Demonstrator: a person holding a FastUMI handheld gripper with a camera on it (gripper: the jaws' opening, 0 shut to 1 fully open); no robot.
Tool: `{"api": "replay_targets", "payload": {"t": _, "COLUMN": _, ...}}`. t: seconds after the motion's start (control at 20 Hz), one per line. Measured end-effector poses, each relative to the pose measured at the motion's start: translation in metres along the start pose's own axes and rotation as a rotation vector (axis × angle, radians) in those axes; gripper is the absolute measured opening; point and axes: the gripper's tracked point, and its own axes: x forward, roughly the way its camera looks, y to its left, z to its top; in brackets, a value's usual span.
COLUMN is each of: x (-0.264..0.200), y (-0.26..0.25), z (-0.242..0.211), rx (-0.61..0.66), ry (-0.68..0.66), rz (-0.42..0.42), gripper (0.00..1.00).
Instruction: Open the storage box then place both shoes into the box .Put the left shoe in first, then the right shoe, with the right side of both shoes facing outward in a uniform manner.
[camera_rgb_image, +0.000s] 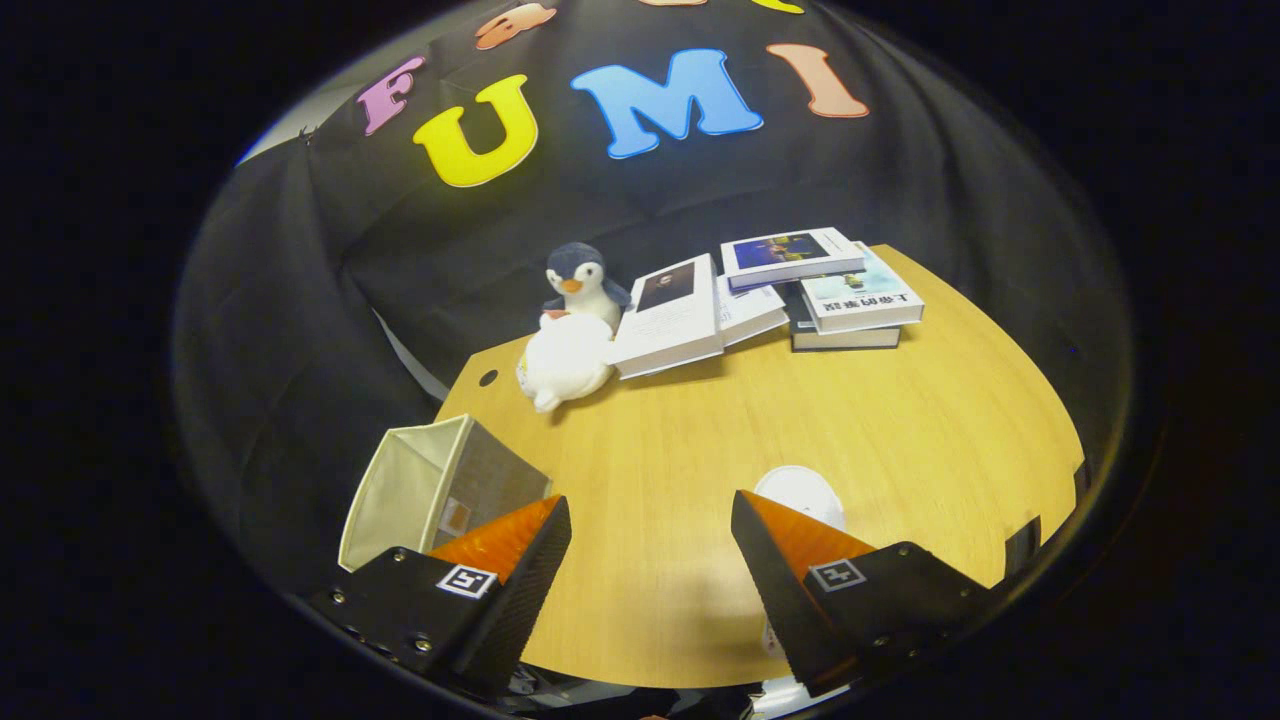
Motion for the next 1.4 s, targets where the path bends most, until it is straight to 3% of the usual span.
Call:
{"api": "replay_targets", "payload": {"t": 0.2, "x": 0.006, "y": -0.045, "z": -0.018, "rx": -0.042, "ry": 0.034, "rz": -0.089, "gripper": 0.98}}
{"api": "replay_targets", "payload": {"t": 0.65, "x": 0.020, "y": -0.107, "z": -0.059, "rx": -0.062, "ry": 0.139, "rz": -0.168, "gripper": 0.98}}
{"api": "replay_targets", "payload": {"t": 1.4, "x": 0.033, "y": -0.155, "z": -0.119, "rx": -0.164, "ry": 0.316, "rz": -0.257, "gripper": 0.98}}
